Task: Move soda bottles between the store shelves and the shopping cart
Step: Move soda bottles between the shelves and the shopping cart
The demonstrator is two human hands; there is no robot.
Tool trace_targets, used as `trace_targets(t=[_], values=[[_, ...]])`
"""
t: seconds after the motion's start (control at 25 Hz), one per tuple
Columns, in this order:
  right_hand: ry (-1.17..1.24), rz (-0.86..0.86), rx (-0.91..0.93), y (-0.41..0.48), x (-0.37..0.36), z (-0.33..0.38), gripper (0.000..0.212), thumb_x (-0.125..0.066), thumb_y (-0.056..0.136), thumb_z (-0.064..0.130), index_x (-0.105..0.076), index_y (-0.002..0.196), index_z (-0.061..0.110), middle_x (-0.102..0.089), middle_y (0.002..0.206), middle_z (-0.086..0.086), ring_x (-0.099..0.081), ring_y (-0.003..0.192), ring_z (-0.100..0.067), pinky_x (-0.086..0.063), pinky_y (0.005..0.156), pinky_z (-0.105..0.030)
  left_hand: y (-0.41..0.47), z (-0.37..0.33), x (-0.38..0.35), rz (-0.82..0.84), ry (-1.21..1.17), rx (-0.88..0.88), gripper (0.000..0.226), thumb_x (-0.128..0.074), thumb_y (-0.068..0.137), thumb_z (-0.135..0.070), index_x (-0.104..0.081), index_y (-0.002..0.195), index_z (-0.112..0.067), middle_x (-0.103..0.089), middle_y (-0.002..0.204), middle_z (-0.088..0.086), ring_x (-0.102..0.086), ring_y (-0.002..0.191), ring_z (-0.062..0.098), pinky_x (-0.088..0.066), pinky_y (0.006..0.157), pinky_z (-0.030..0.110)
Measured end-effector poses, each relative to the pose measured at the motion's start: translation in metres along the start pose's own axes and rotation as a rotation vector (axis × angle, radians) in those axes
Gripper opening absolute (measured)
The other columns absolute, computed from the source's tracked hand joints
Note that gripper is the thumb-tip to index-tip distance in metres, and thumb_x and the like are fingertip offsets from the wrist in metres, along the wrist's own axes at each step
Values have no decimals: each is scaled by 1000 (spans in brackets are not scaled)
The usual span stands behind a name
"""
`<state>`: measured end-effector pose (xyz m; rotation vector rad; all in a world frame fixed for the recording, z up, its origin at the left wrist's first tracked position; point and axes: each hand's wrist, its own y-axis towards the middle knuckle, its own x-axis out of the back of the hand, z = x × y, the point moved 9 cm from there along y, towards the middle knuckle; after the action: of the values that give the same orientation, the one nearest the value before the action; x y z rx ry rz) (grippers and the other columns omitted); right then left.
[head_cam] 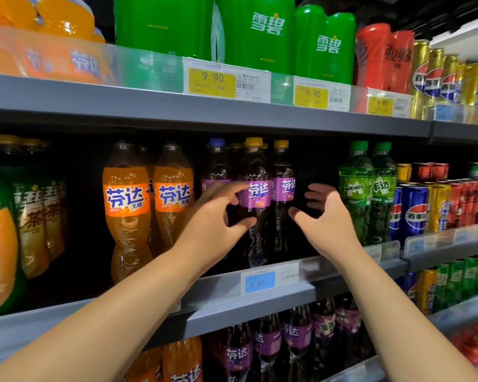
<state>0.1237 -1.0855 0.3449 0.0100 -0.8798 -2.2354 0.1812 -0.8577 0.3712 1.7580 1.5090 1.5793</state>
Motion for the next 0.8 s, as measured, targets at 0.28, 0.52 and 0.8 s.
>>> trace_targets(t=[0.28, 0.52, 0.8], values=[[-24, 218, -160, 14, -32, -33, 70, -82, 86, 21, -47, 147, 17, -70, 122, -1, -68, 107, -22, -53, 97, -38, -3, -10, -16, 113, 5, -84, 55, -73, 91, -24, -55, 142, -32, -44, 95, -15, -46, 76, -5, -38, 65, 10], [-175, 350, -170, 7, -43, -29, 60, -83, 84, 32, -58, 136, 16, -66, 130, -1, -62, 123, -26, -49, 105, -42, -3, -5, -20, 129, 29, -56, 54, -70, 94, -21, -54, 143, -35, -45, 92, -16, -47, 77, -6, -37, 66, 7], [-311, 496, -187, -3, -31, -33, 51, -70, 93, 44, -57, 133, 15, -60, 138, -22, -66, 117, -39, -58, 85, -39, -4, -8, -23, 144, 36, -81, 55, -69, 94, -19, -53, 144, -35, -45, 91, -15, -47, 75, -4, -37, 67, 7]])
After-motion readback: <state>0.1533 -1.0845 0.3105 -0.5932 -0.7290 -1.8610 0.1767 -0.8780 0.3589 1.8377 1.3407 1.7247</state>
